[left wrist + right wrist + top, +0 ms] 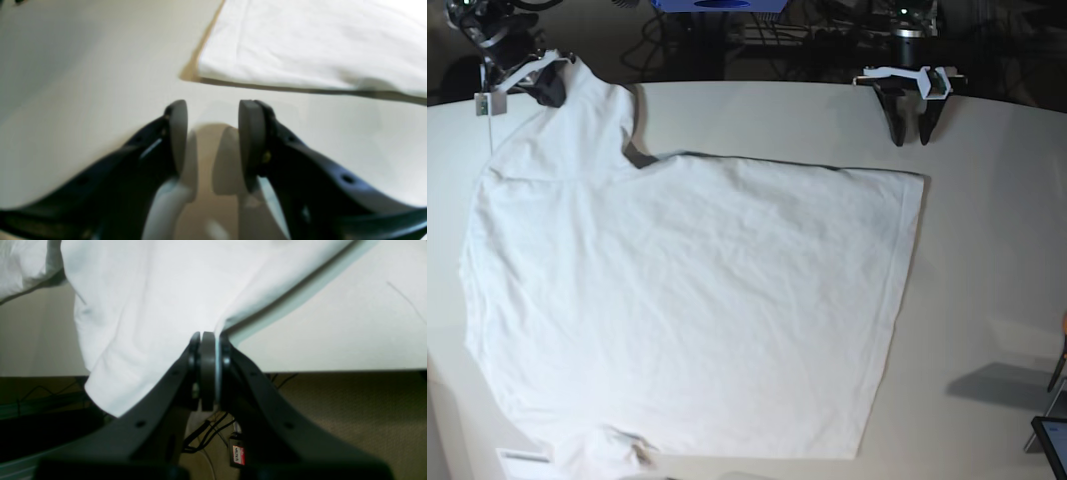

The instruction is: Fold the T-shirt properly

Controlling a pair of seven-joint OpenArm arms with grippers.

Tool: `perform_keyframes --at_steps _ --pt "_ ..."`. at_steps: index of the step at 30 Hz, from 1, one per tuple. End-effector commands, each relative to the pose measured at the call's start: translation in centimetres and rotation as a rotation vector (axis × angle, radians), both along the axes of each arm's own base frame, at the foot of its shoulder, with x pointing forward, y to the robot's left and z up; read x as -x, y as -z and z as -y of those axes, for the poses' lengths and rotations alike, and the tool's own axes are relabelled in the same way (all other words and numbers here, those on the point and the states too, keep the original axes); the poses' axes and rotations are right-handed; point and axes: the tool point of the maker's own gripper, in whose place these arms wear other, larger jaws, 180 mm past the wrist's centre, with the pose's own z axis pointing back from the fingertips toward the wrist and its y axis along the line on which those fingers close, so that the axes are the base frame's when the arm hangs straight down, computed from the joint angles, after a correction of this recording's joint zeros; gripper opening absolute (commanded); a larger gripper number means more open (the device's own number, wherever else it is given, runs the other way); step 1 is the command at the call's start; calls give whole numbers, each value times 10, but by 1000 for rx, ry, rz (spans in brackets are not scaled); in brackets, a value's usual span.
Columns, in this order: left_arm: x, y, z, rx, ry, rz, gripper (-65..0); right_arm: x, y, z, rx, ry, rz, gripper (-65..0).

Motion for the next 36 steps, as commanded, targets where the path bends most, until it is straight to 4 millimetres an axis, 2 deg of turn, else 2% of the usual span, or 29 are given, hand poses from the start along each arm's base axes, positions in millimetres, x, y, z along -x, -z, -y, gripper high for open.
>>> perform_keyframes --at_steps 1,5,7,10,16,24,28,31,33,34,36 --pt "1 -6 -6 12 -21 23 -375 19 12 0 26 -30 -98 -646" --pt "3 -5 -30 173 -179 44 -324 19 12 1 27 -31 -98 -646" --pt "-5 -2 -36 270 -186 33 -321 19 12 1 27 -31 -98 -646" --pt "-13 6 -31 398 -185 -1 -322 18 12 1 28 -31 -98 -646" --pt "-35 5 -19 455 -156 -13 -322 18 12 1 28 -31 -98 -646" --pt "-66 15 15 554 -104 -101 -324 18 11 1 30 -34 -98 -647" --pt "-70 -6 34 582 -45 -83 -328 15 11 2 33 -35 -94 -647" --pt "-61 -21 40 587 -23 -64 -390 18 14 1 26 -32 -103 -647" --pt "-50 -23 40 588 -25 -75 -443 24 19 0 15 -25 -123 -647" --pt "-54 -27 42 590 -15 -65 -459 22 19 0 14 -28 -119 -647" --pt "-60 -33 43 590 -6 -45 -470 5 16 2 16 -29 -85 -647"
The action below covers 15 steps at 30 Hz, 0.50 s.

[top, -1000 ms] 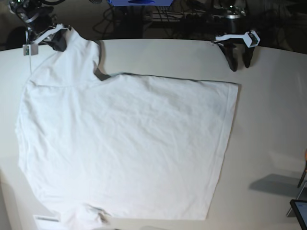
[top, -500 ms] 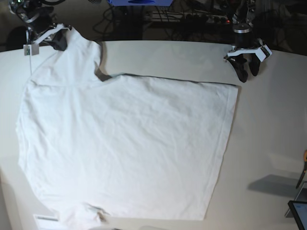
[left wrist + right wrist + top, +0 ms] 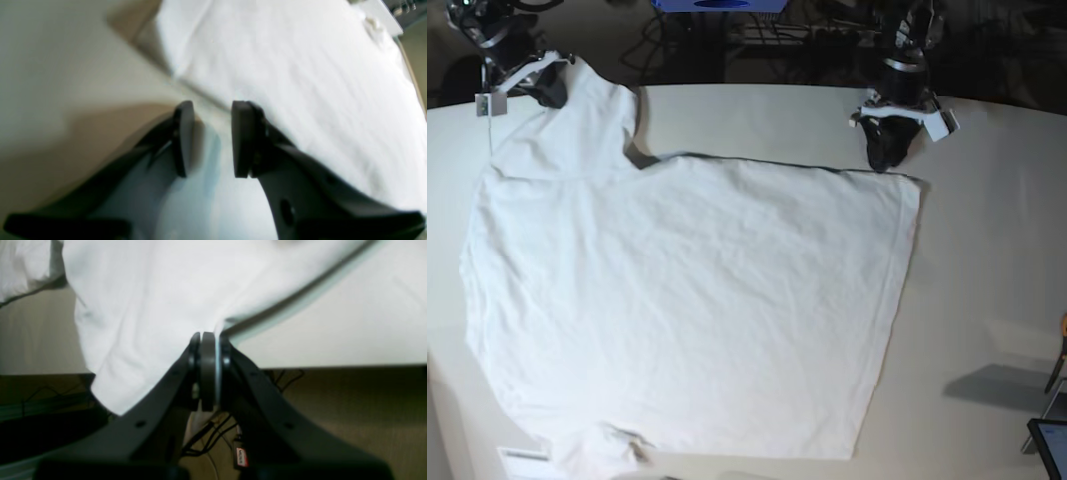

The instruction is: Fold the T-shirt properly

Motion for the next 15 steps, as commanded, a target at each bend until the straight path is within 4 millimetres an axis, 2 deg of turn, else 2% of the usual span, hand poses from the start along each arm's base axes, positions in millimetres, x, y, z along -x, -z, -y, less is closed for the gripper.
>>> perform_keyframes --at_steps 1,3,6,9,13,15 --pt "-2 -18 4 16 -4 71 -469 19 15 4 36 -24 -107 -647" --pt "-2 -15 2 7 -1 62 -469 20 18 3 43 -33 -119 -647" --pt "19 -7 -1 0 -7 17 -469 29 25 0 33 -29 -151 -647" --pt "15 -21 -3 0 -14 47 -469 18 21 3 43 -33 -126 -647" --pt "27 -32 3 40 -19 51 -469 20 20 3 49 -35 -129 -647" --pt "36 -36 -5 51 -35 40 -469 23 23 1 39 -31 -137 -647"
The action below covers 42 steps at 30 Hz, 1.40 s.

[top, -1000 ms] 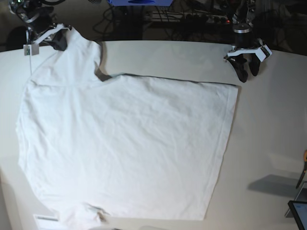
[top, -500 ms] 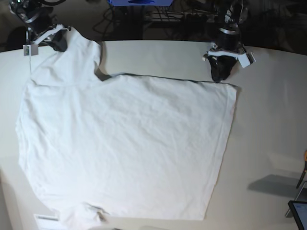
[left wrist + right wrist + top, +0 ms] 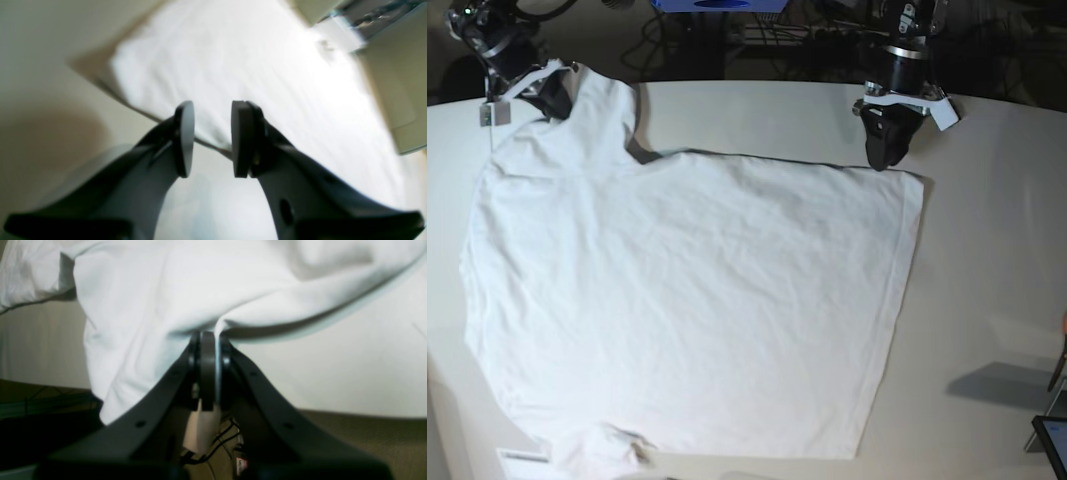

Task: Fold the T-shirt properly
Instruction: 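Lower the left gripper and pinch the shirt's other shoulder corner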

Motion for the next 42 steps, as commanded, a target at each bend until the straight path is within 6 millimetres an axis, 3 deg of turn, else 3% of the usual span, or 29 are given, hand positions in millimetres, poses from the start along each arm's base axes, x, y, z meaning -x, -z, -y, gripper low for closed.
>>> perform_keyframes --at_steps 1,7,14,22,27,36,42 --pt "8 -9 -15 -13 -35 9 -469 33 25 3 43 -19 -175 -647" --pt "10 -42 -31 53 -95 60 -469 33 24 6 52 -24 -175 -647" --pt "27 -42 -50 69 -157 27 -469 34 25 6 50 -23 -178 -647" --pt "36 -30 -60 148 -211 -24 -469 35 25 5 47 -22 -180 -647" --pt "46 -3 -76 178 -277 -138 -469 34 25 5 48 -22 -179 -647" --pt "40 38 -84 256 -212 -307 -465 36 26 6 47 -22 -185 -647" --pt "32 35 -93 277 -232 -295 -344 36 26 6 47 -22 -185 -647"
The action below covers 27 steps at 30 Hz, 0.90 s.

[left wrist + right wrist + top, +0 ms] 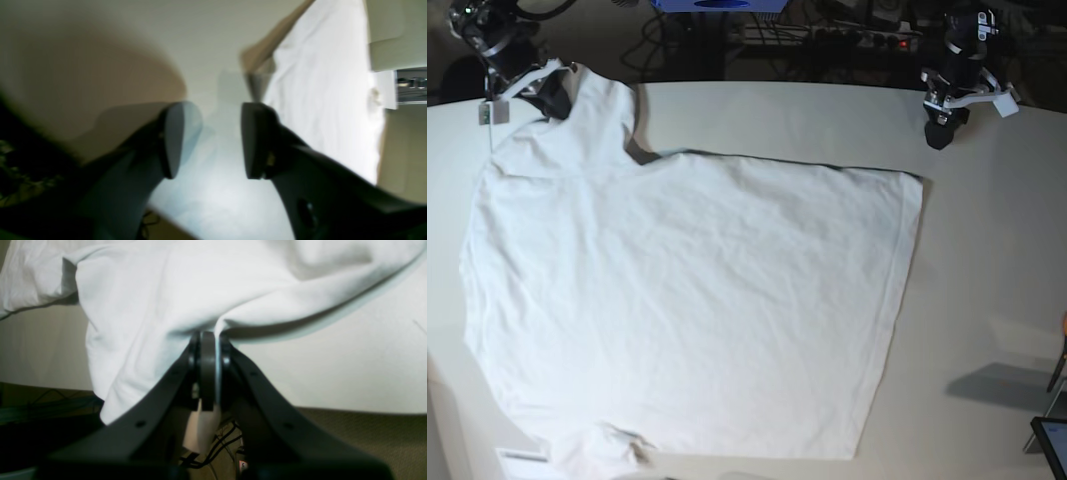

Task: Fold the T-shirt properly
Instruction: 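Lower the left gripper and pinch the shirt's other shoulder corner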

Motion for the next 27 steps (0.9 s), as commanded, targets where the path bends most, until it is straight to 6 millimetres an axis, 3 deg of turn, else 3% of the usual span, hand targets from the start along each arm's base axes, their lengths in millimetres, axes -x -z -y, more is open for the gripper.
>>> perform_keyframes --at_steps 1,3,18,27 --pt "6 -1 -3 -1 -1 -17 -341 34 24 5 57 -35 -187 -647" --pt "6 -3 -8 -2 -12 -14 -341 34 24 5 57 -35 -187 -647" --pt "-47 -16 -1 40 22 79 -346 32 24 5 57 -35 -182 -647" --pt "-57 -1 -12 55 -17 68 -346 31 24 5 57 -35 -181 -647"
